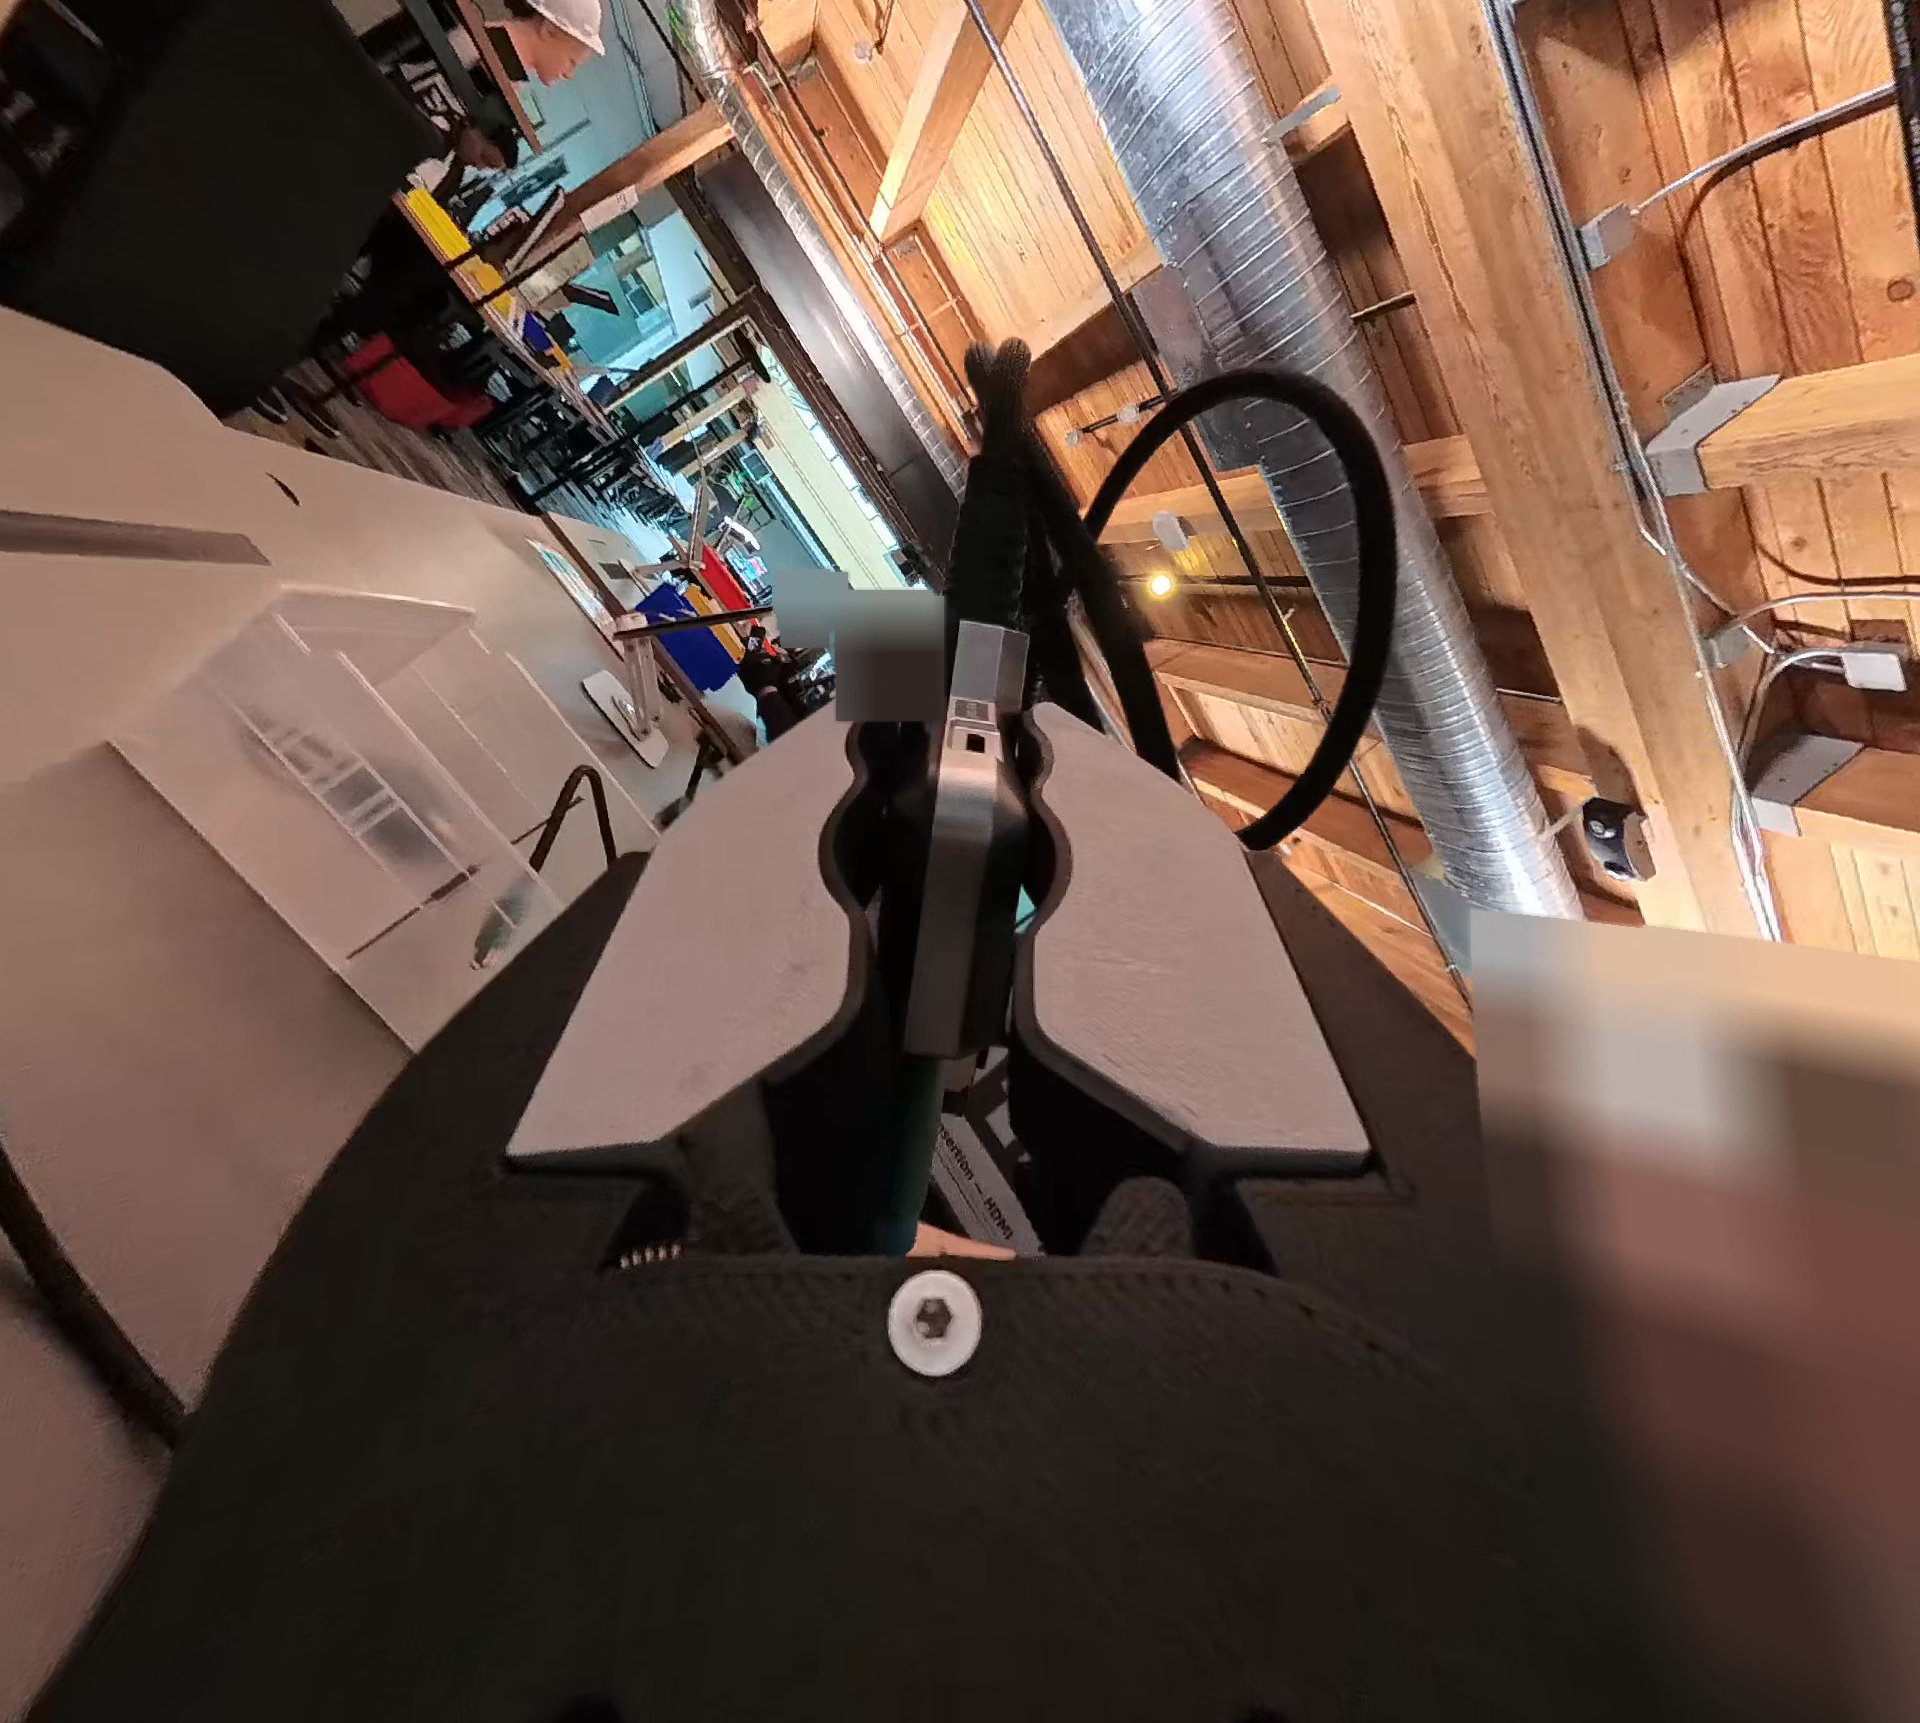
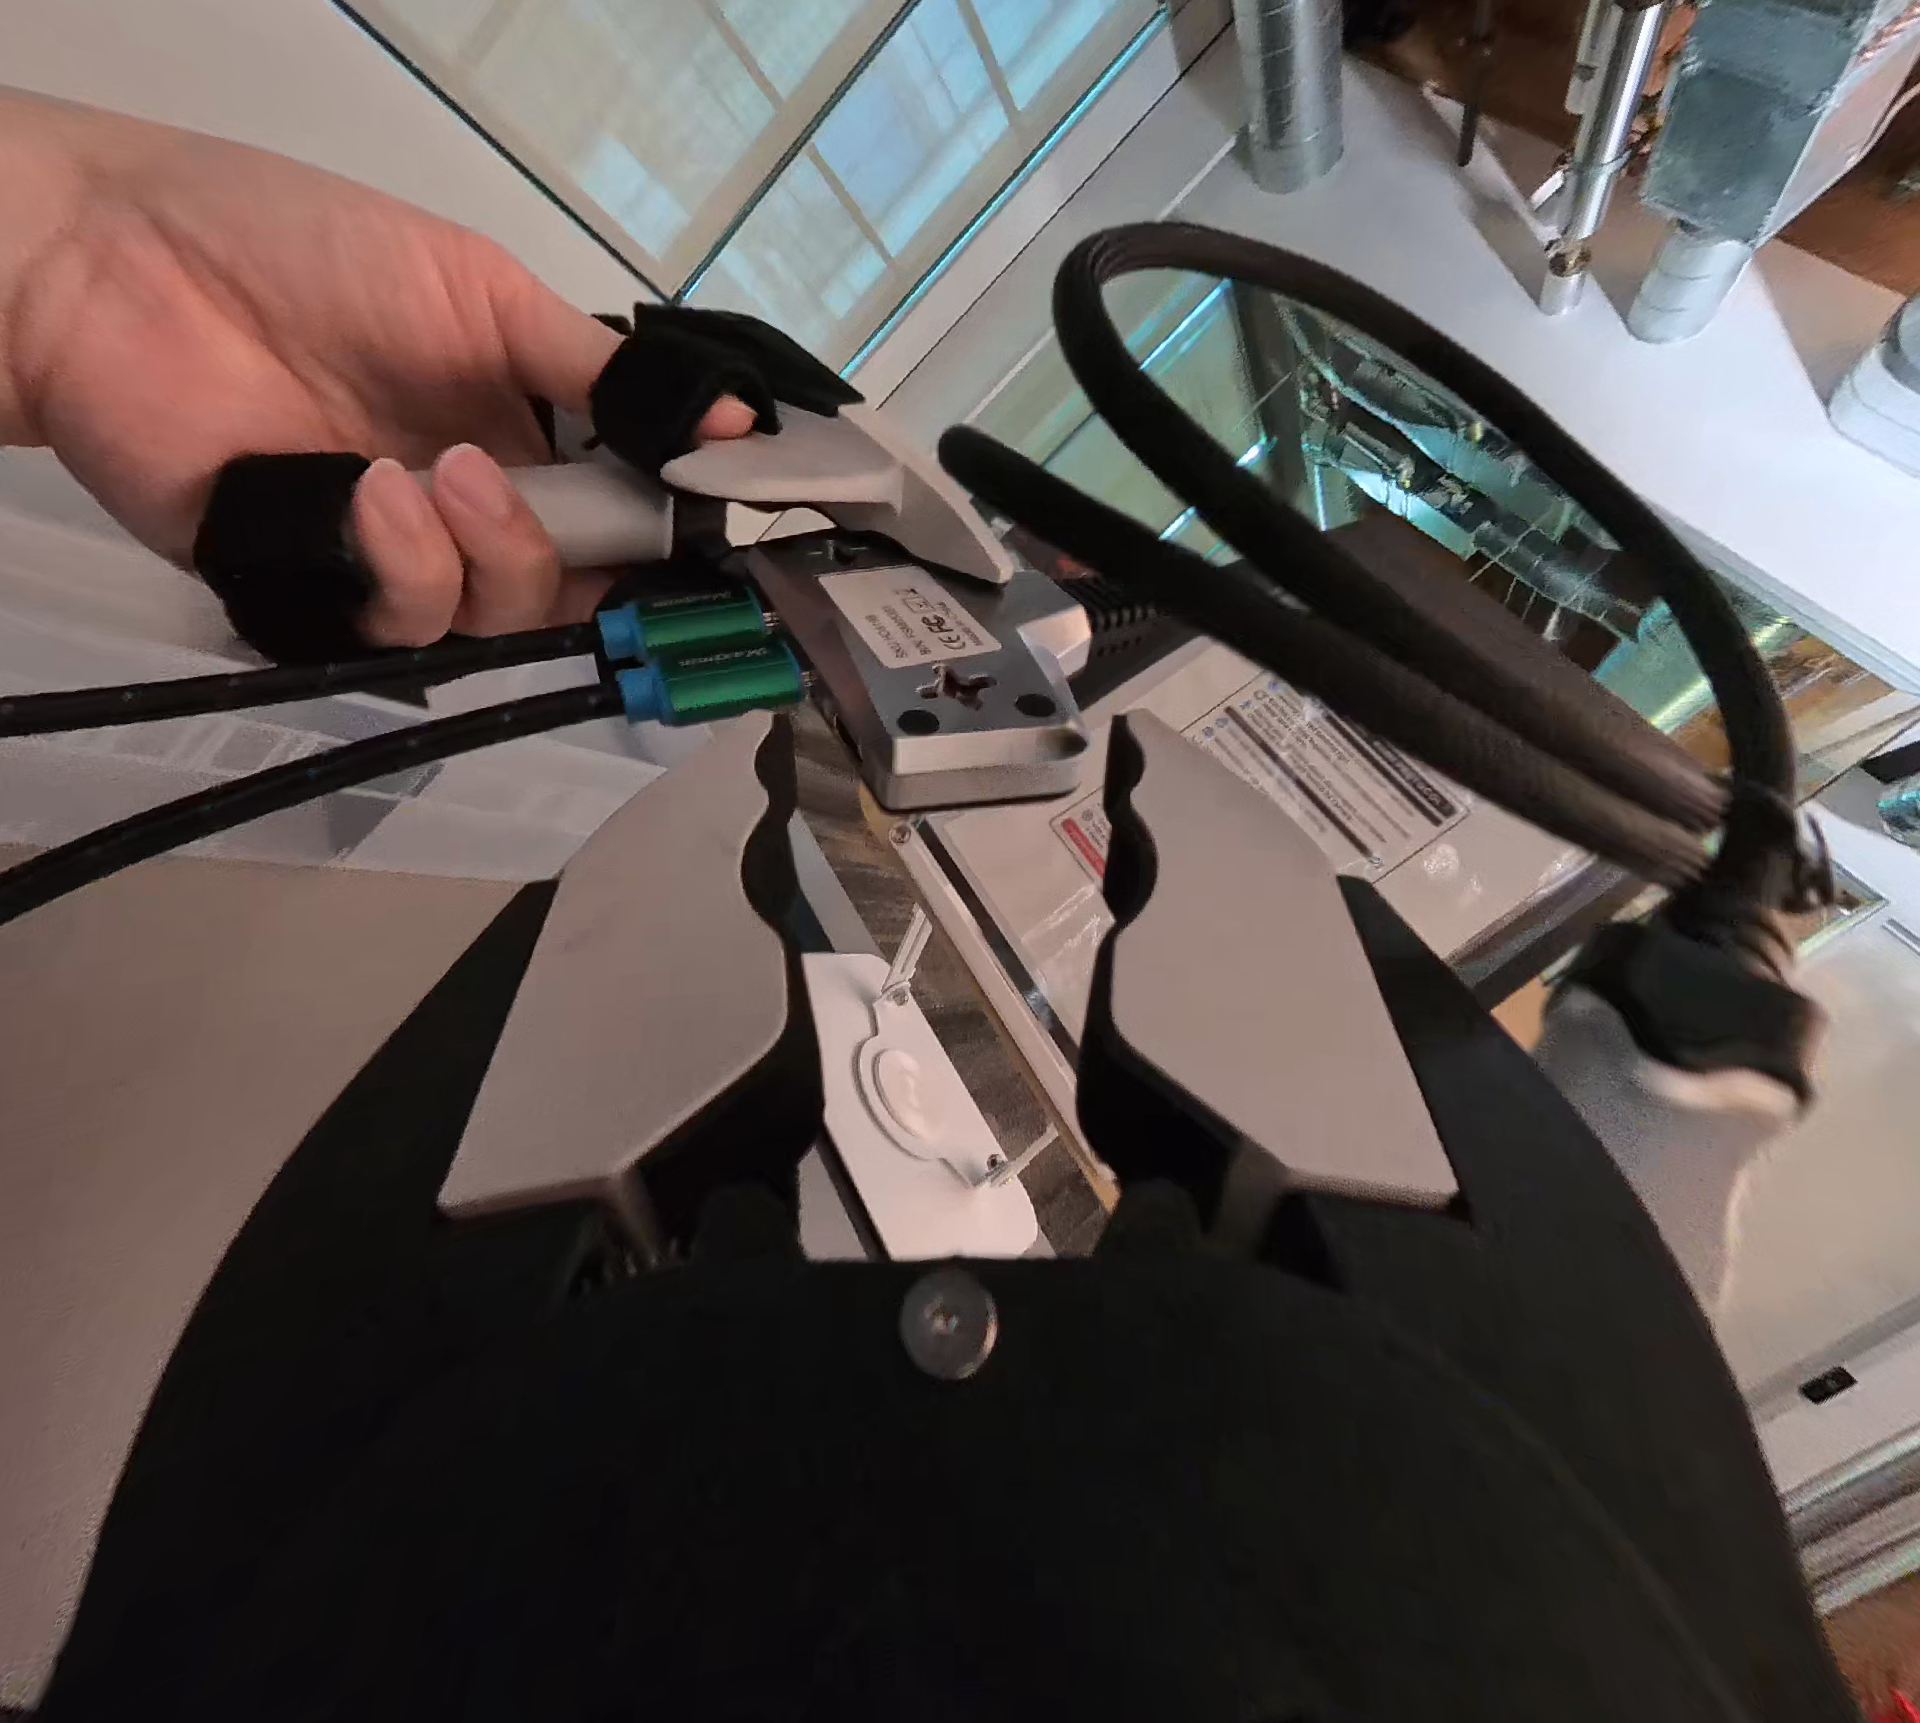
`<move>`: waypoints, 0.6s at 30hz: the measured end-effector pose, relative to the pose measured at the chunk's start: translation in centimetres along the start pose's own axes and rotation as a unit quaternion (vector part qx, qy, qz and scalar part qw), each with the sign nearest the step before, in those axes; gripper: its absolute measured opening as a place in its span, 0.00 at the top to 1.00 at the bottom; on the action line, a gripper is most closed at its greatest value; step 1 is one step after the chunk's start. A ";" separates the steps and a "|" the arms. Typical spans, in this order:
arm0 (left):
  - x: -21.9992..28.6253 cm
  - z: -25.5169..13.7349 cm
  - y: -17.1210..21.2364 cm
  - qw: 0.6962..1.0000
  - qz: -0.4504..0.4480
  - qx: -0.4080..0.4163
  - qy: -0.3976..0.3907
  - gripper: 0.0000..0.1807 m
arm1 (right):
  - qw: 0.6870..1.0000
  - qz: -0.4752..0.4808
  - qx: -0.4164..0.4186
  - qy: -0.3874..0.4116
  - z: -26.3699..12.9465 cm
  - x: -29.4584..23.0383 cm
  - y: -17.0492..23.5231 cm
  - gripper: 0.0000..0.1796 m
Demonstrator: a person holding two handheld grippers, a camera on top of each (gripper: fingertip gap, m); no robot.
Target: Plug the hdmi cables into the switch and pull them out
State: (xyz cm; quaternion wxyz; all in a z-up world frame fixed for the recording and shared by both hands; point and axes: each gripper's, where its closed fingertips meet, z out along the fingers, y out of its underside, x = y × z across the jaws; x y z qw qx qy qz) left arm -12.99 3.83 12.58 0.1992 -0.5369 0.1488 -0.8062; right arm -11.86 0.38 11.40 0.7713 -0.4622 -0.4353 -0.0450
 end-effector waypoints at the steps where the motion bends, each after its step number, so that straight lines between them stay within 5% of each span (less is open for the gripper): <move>1: -0.2 0.2 0.3 1.000 0.000 -0.005 -0.004 0.89 | 1.000 -0.004 -0.008 -0.002 0.0 0.0 0.3 0.68; 18: -0.5 1.6 2.3 0.999 0.007 -0.028 -0.014 0.88 | 0.994 0.045 -0.051 -0.083 -0.7 -0.5 1.4 0.72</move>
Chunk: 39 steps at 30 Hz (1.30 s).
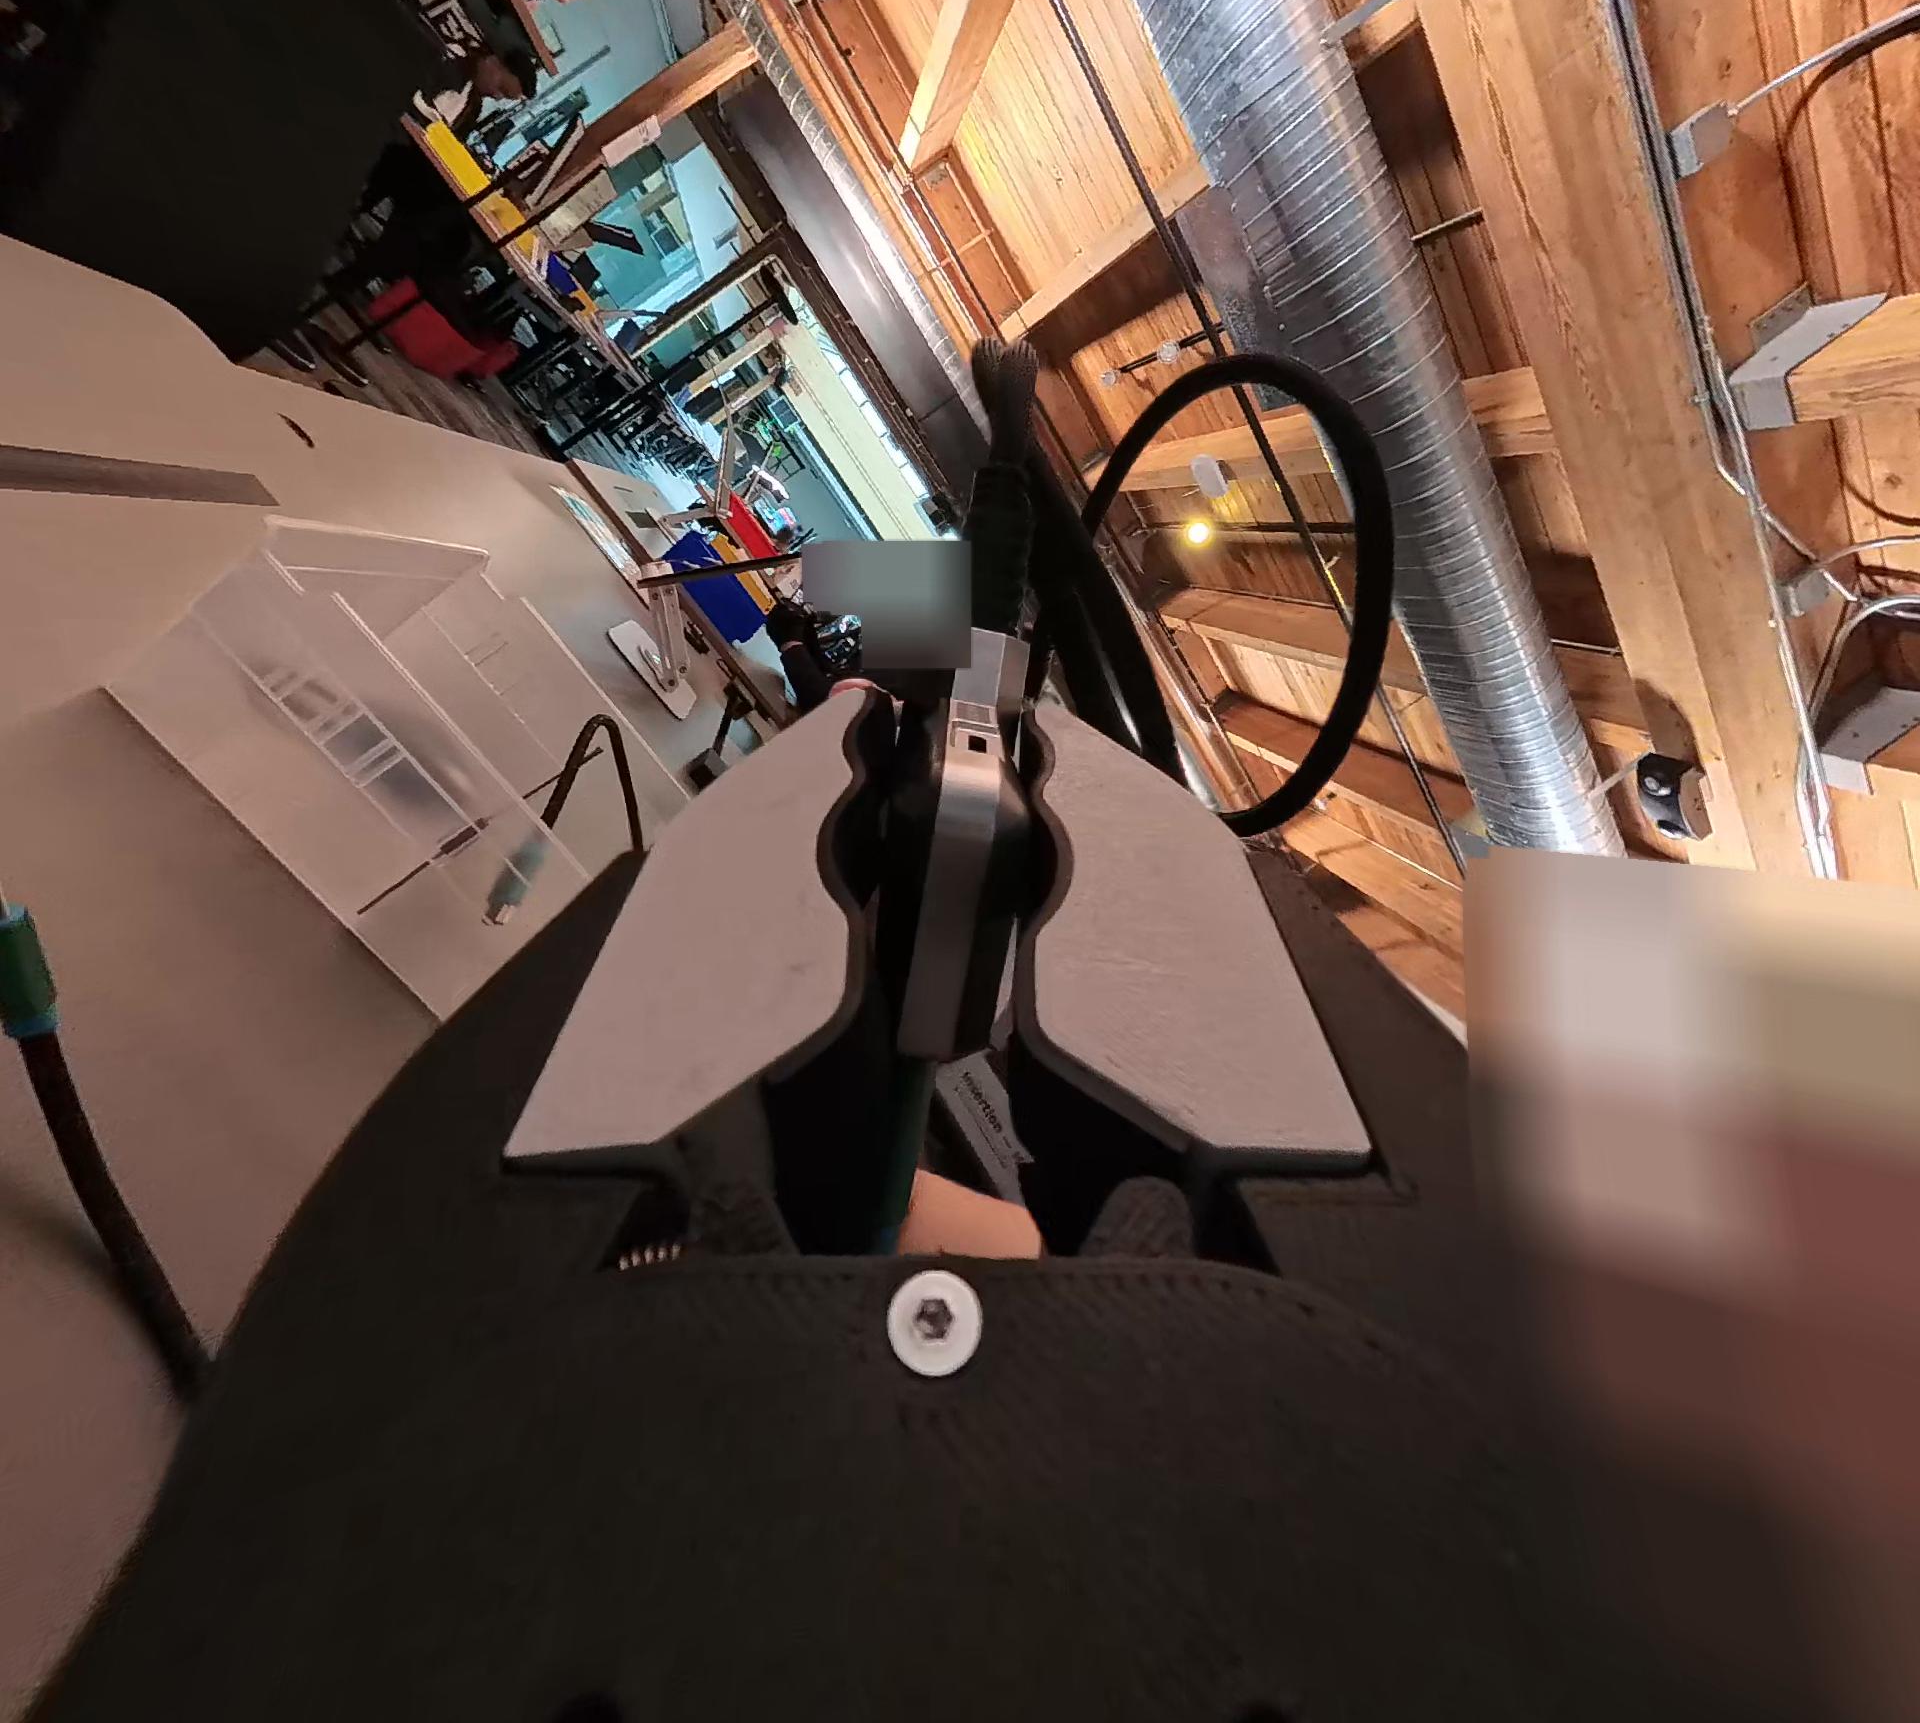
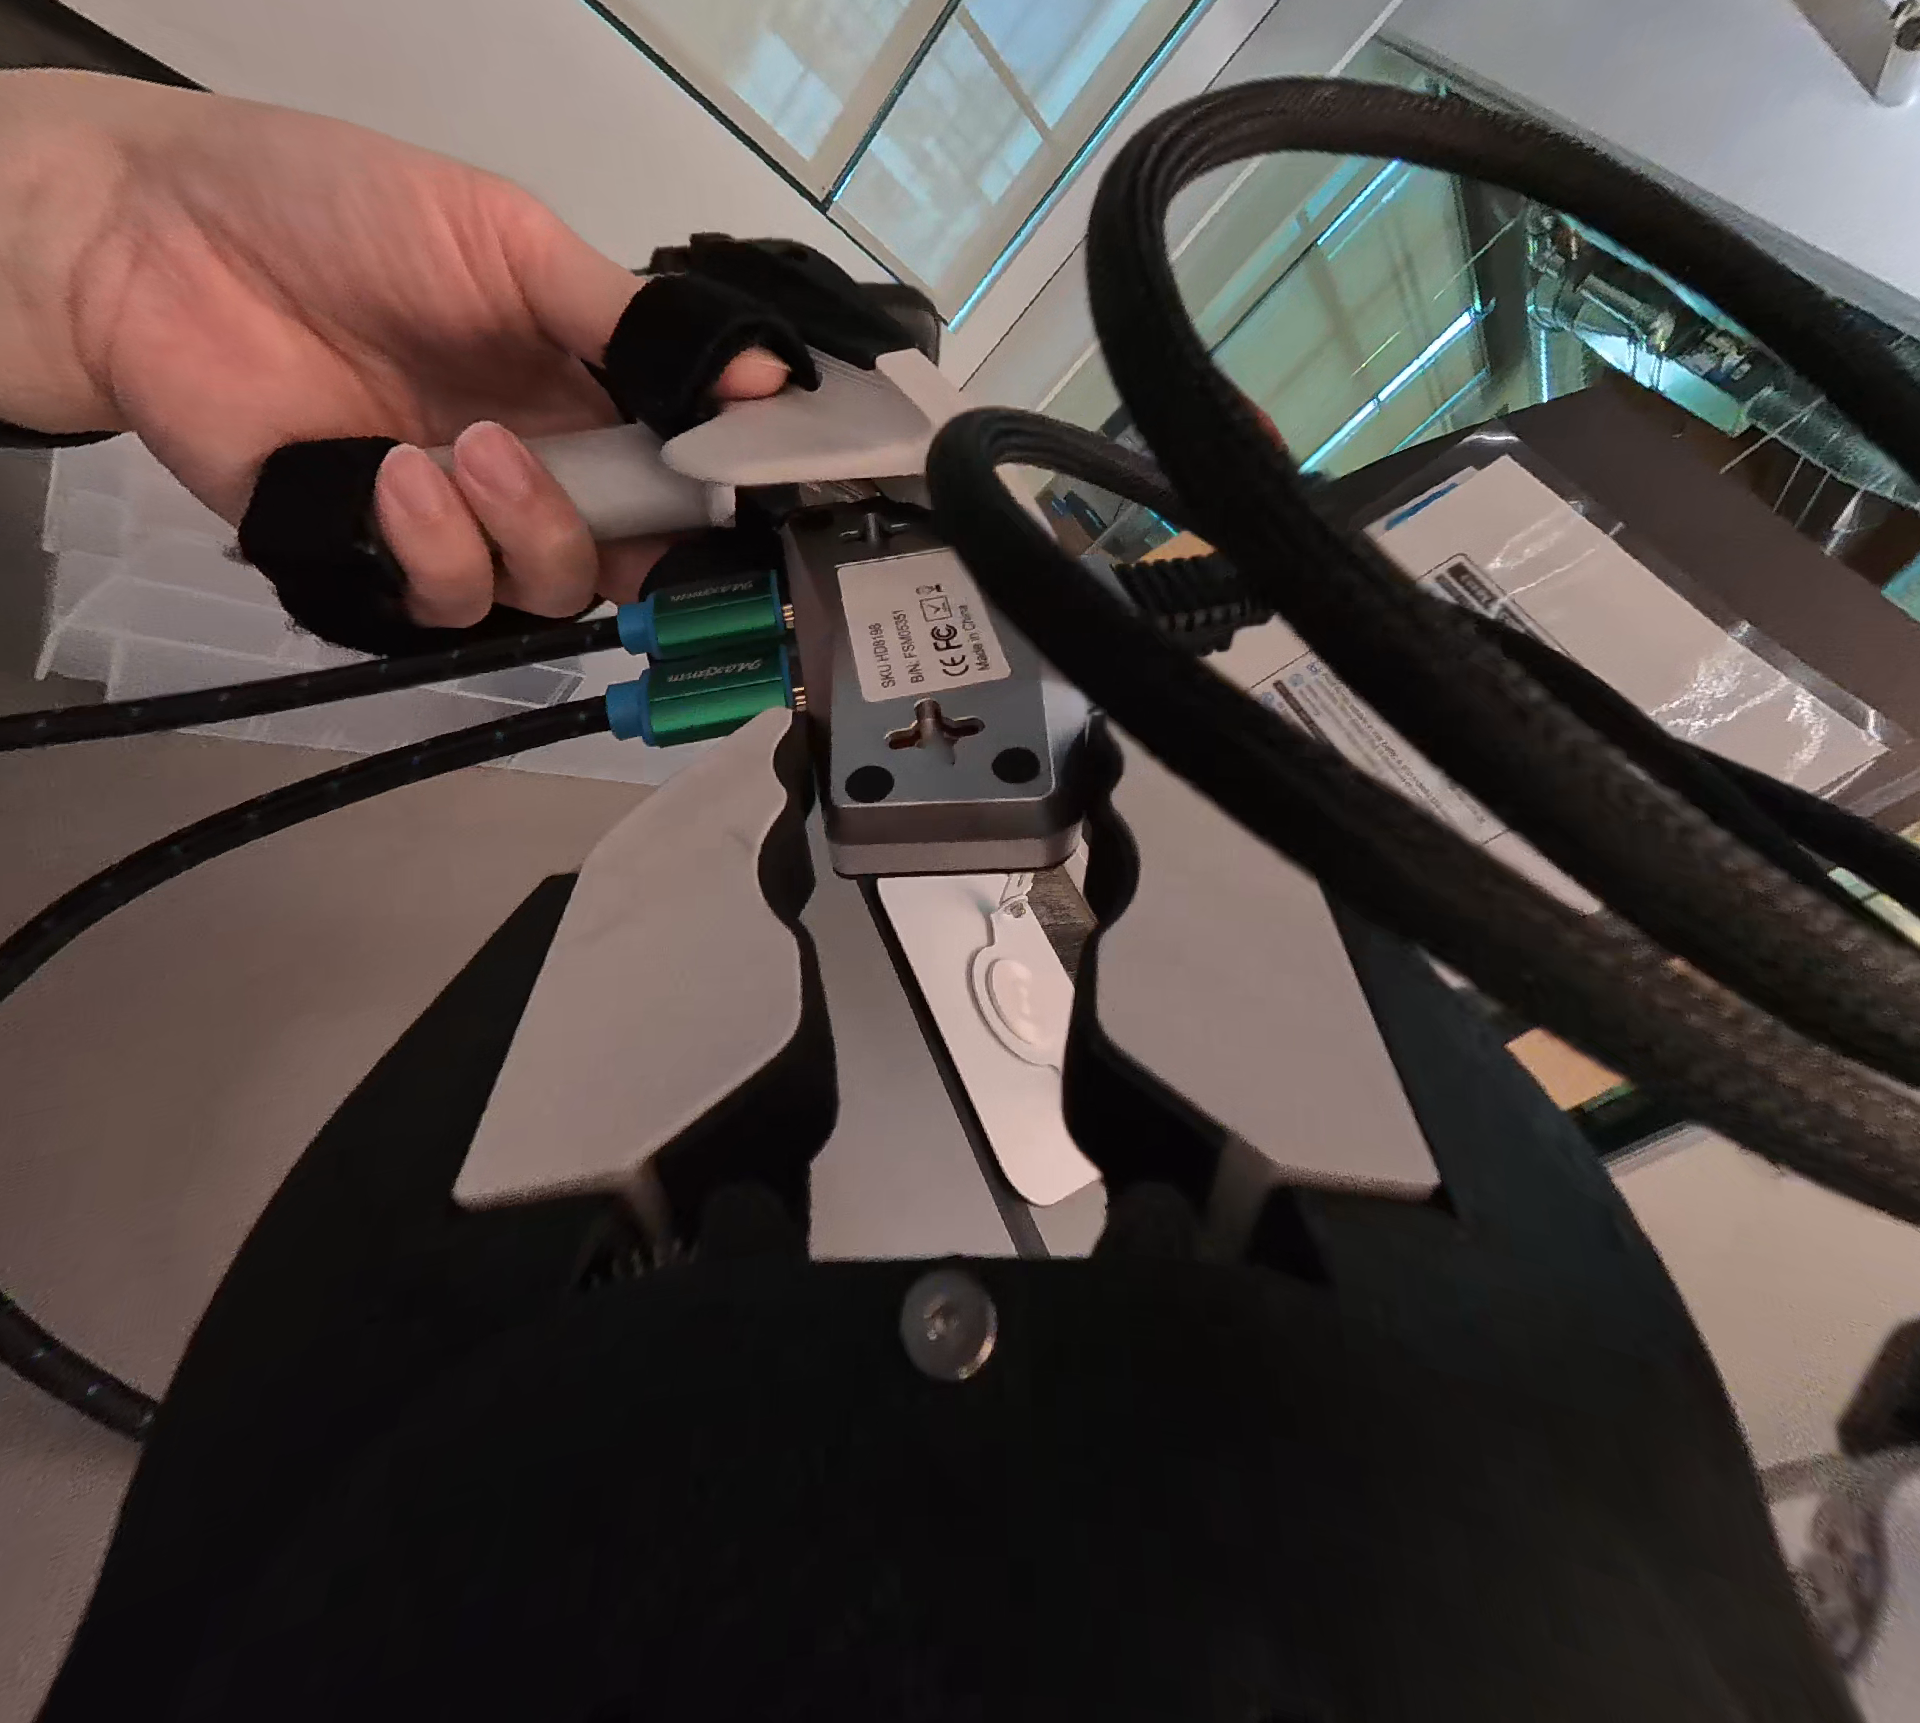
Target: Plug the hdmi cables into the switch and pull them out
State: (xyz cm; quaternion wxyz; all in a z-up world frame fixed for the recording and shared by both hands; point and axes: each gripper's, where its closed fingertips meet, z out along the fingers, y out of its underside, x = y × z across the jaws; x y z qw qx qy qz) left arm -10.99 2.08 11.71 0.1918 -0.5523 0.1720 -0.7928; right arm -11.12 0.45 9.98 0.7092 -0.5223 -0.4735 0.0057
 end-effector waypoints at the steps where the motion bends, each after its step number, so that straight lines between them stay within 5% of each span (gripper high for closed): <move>1: 0.0 0.1 0.1 1.000 -0.005 -0.002 0.003 0.88 | 1.000 -0.005 -0.001 -0.003 -0.1 0.0 0.0 0.72; 15: 3.2 0.1 -1.1 0.995 0.014 0.013 0.101 0.85 | 0.997 -0.063 0.021 0.040 -2.2 1.7 -2.0 0.71; 18: 3.6 -1.1 -2.8 0.992 0.083 0.038 0.085 0.77 | 0.996 -0.061 0.027 0.056 -3.1 2.8 -2.5 0.71; 21: 4.5 -2.5 -3.9 0.968 0.245 0.043 0.024 0.77 | 0.998 -0.017 0.041 0.043 -4.0 3.6 -2.9 0.71; 24: 6.7 -3.8 -3.8 0.883 0.465 0.058 -0.039 0.75 | 0.997 0.048 0.058 -0.002 -4.8 3.8 -3.0 0.71; 27: 9.0 -4.8 -2.6 0.751 0.648 0.094 -0.083 0.68 | 0.989 0.117 0.079 -0.052 -5.1 3.5 -3.1 0.71; 33: 6.3 -3.2 0.7 0.497 0.842 -0.032 -0.206 0.57 | 0.956 0.225 0.111 -0.150 -4.9 2.0 -4.0 0.72; 39: 2.5 -0.2 4.3 0.368 0.901 -0.089 -0.214 0.61 | 0.916 0.294 0.042 -0.268 -4.4 -1.2 -2.3 0.72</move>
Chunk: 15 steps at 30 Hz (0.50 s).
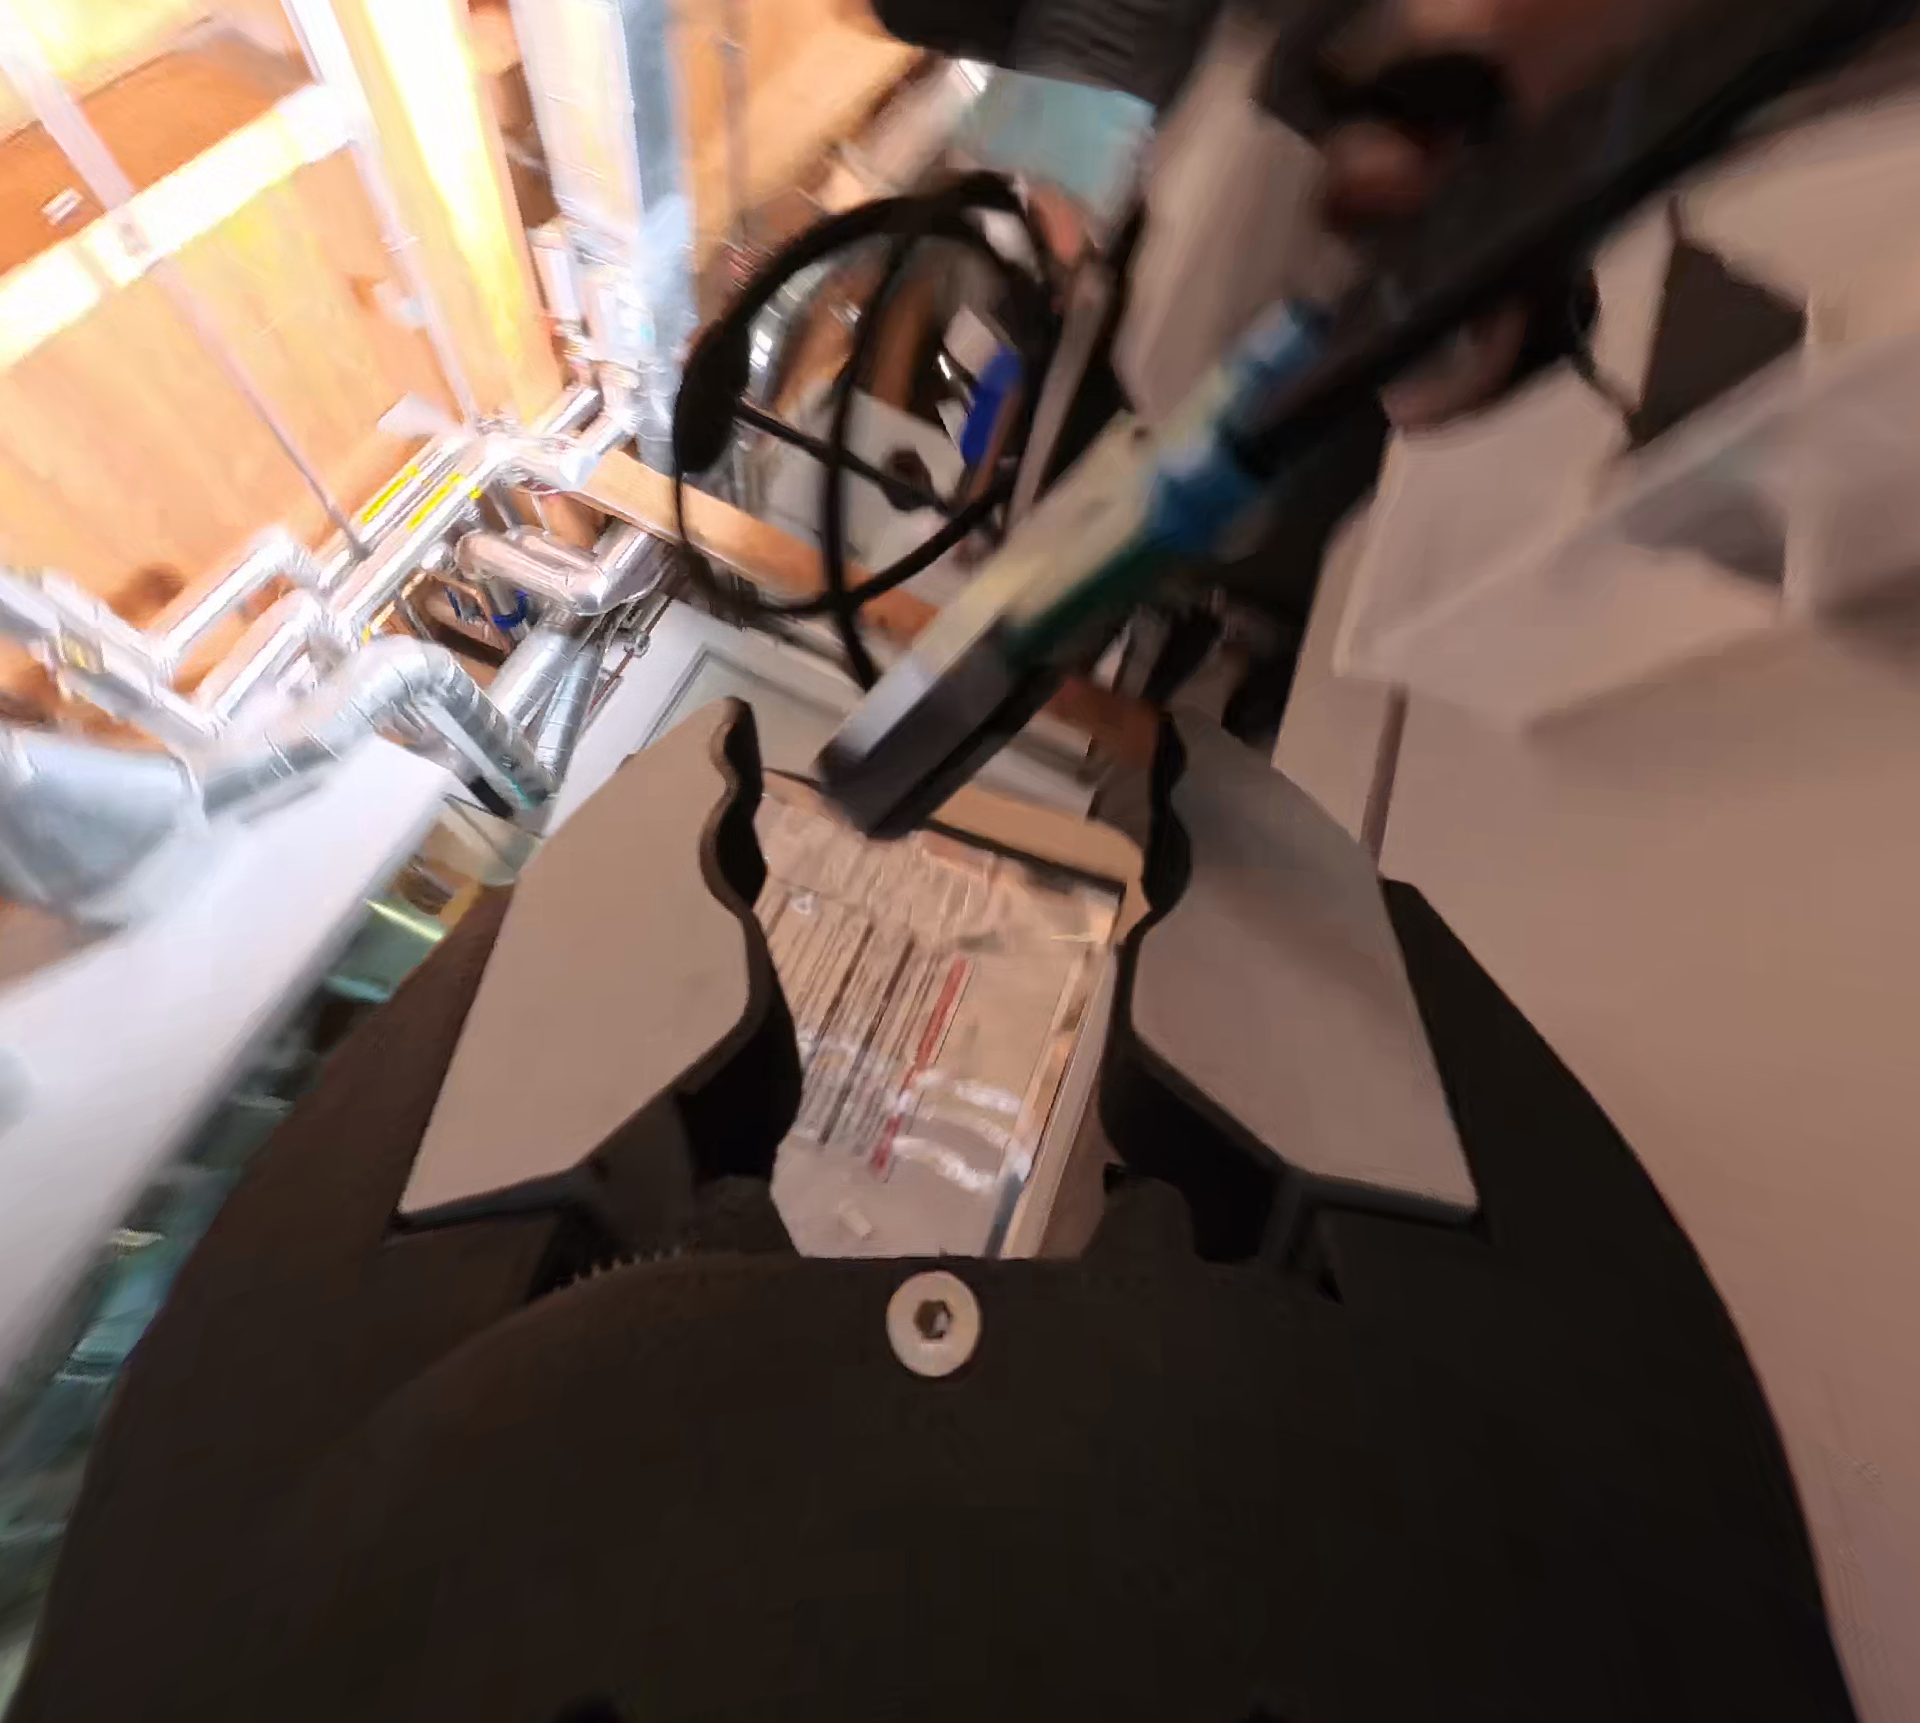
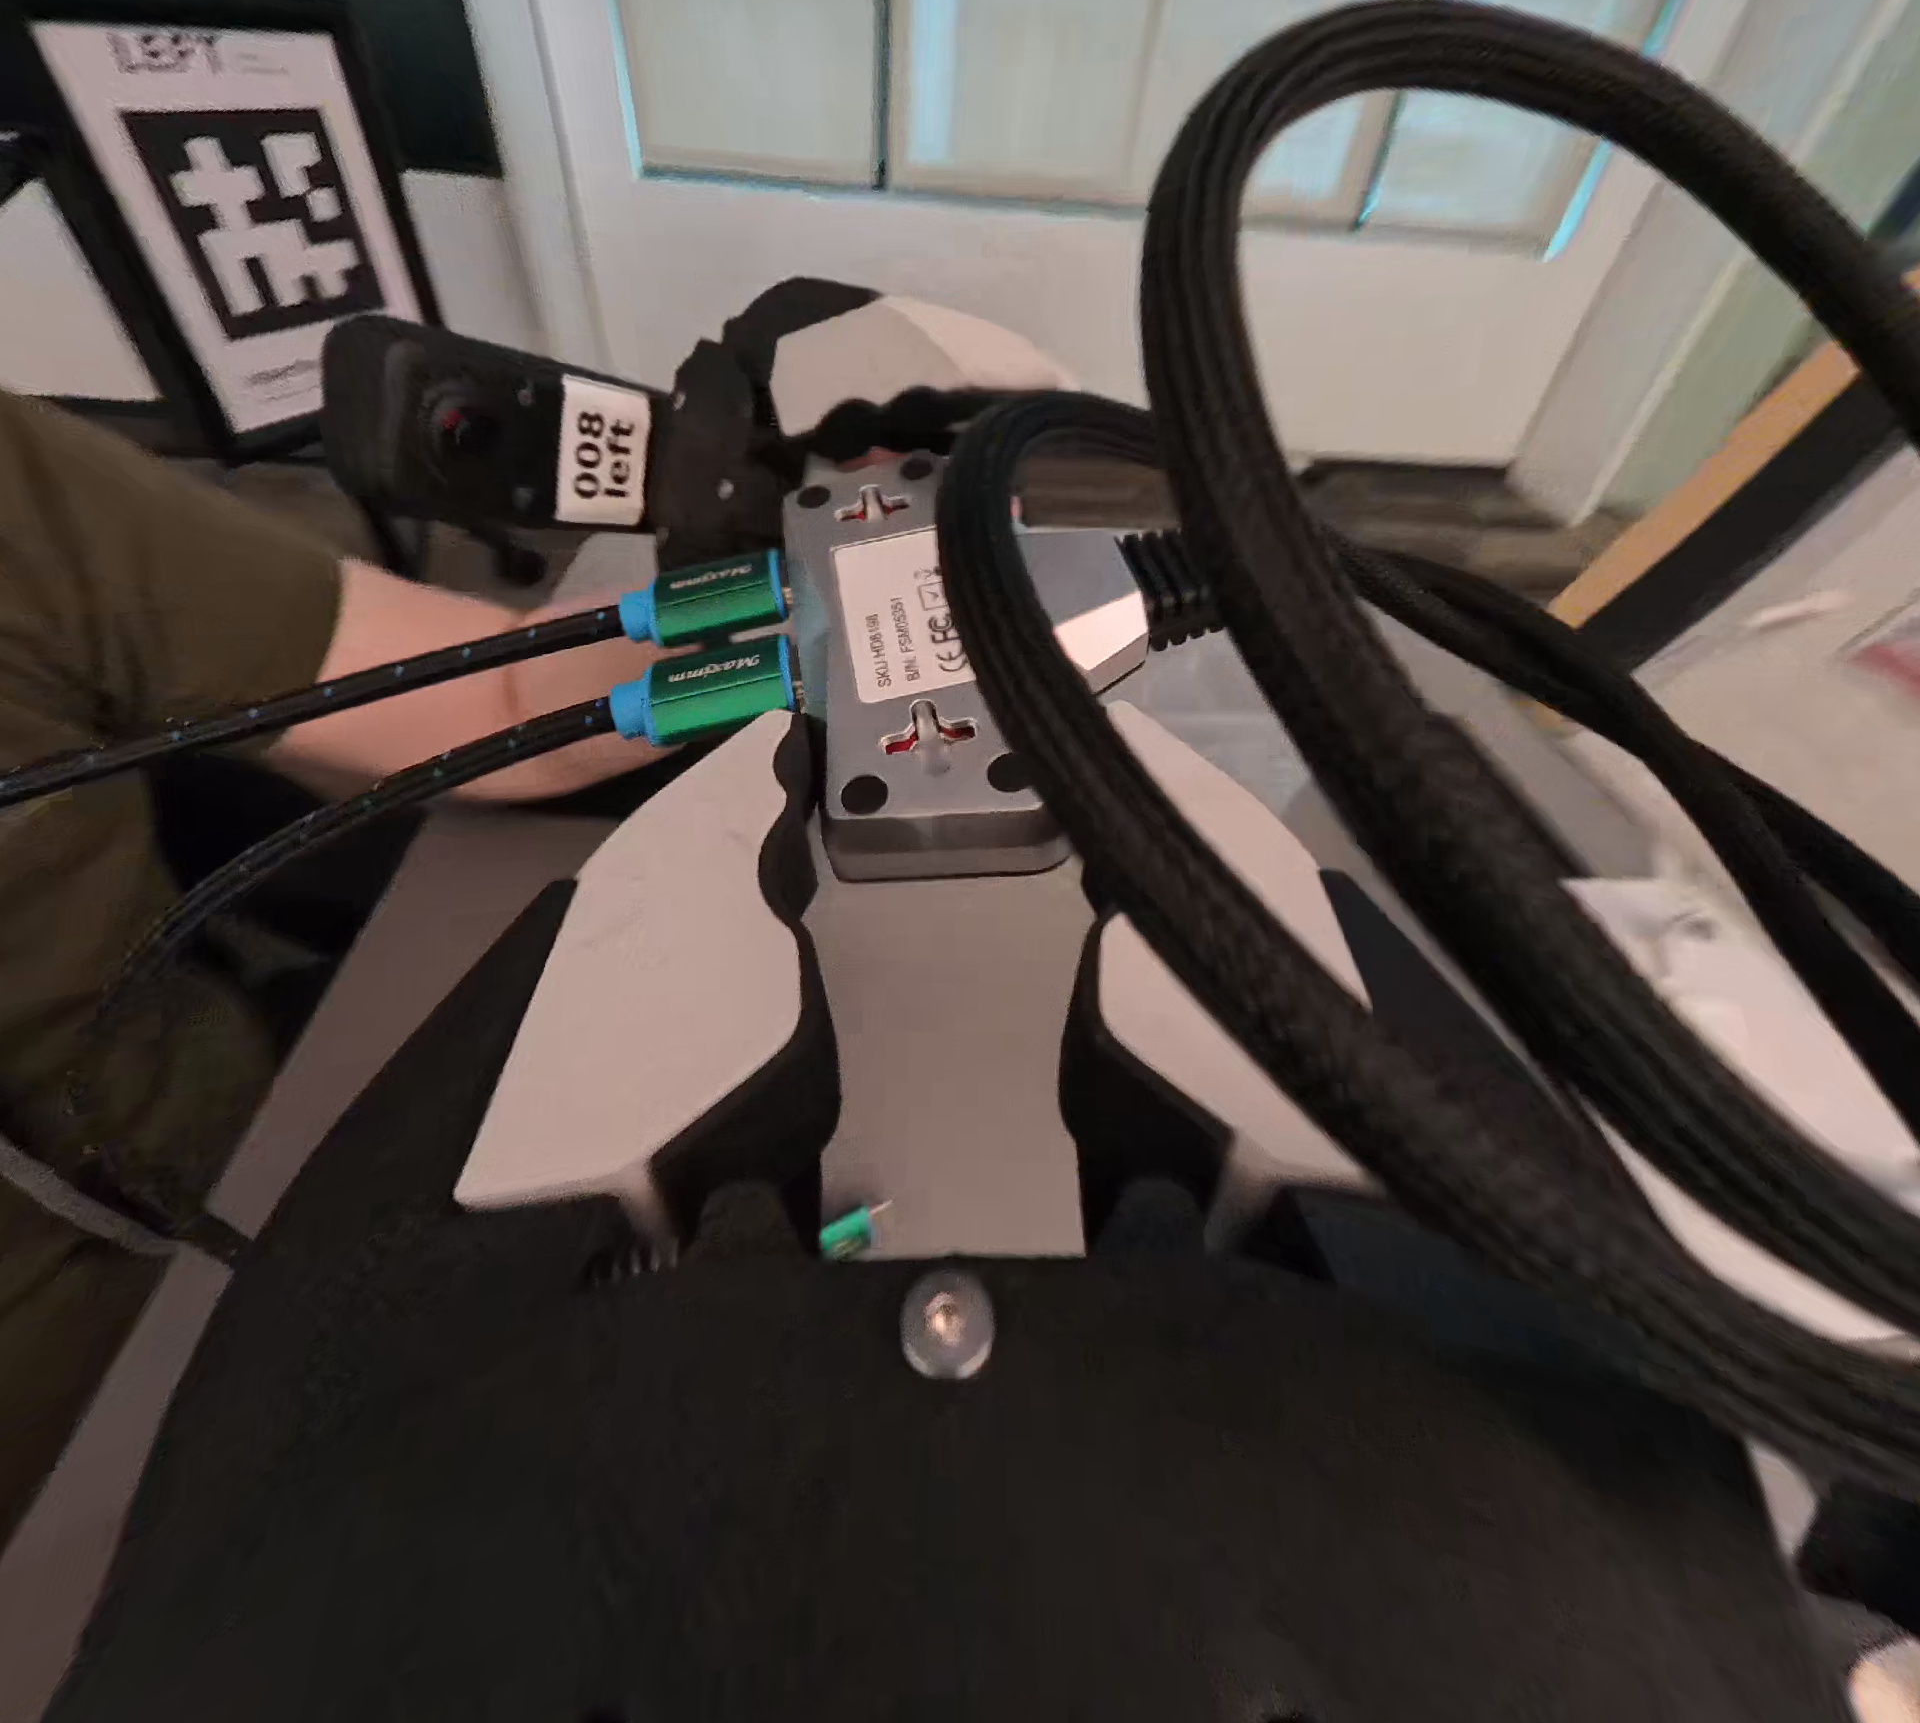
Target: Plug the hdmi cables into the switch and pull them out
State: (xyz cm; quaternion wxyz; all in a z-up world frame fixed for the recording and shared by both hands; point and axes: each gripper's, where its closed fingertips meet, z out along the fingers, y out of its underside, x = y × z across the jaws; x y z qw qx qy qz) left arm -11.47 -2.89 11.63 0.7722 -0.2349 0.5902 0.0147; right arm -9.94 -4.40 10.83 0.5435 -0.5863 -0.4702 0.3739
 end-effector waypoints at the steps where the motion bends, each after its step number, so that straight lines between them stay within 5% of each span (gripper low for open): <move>1: 0.9 0.3 0.1 1.000 0.029 -0.008 0.004 0.64 | 0.999 0.016 -0.024 -0.021 0.2 -0.4 1.0 0.71; 4: 3.4 0.6 -1.1 0.996 0.088 0.022 0.017 0.78 | 0.992 0.076 -0.073 -0.066 0.3 -0.8 3.1 0.72; 15: 8.2 1.9 0.8 0.984 0.129 -0.037 0.120 0.87 | 0.983 0.079 -0.142 -0.080 -1.1 0.3 6.9 0.72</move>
